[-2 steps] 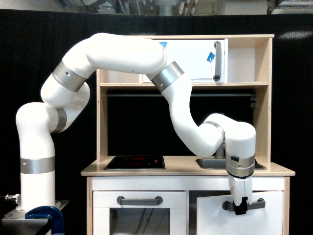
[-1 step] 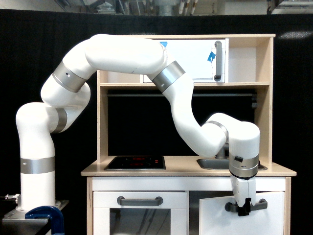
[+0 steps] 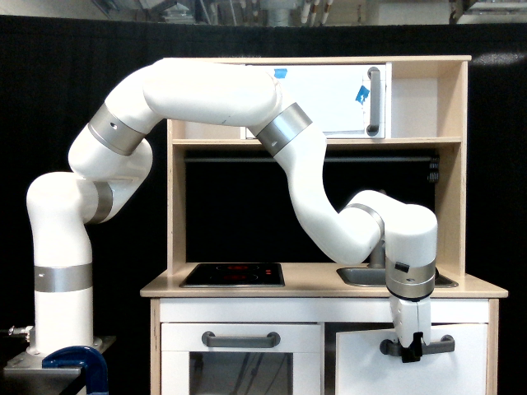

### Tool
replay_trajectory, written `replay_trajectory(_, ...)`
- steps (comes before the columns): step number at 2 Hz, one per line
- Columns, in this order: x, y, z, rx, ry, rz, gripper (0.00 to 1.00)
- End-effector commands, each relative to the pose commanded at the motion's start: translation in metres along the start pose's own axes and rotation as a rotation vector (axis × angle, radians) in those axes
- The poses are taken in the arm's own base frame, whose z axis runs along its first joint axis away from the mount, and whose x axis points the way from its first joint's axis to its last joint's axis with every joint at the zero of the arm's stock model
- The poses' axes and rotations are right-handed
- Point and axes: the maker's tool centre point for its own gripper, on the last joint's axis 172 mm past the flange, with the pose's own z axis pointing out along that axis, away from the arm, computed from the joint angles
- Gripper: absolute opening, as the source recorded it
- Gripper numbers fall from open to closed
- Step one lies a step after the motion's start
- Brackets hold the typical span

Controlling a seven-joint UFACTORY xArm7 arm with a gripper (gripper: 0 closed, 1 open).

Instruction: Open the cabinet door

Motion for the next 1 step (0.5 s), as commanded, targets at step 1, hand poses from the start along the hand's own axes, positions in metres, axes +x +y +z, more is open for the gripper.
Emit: replay_trajectory(1, -0.0002, 0.0036, 0.0001, 0.0, 0.0, 0.0, 0.0)
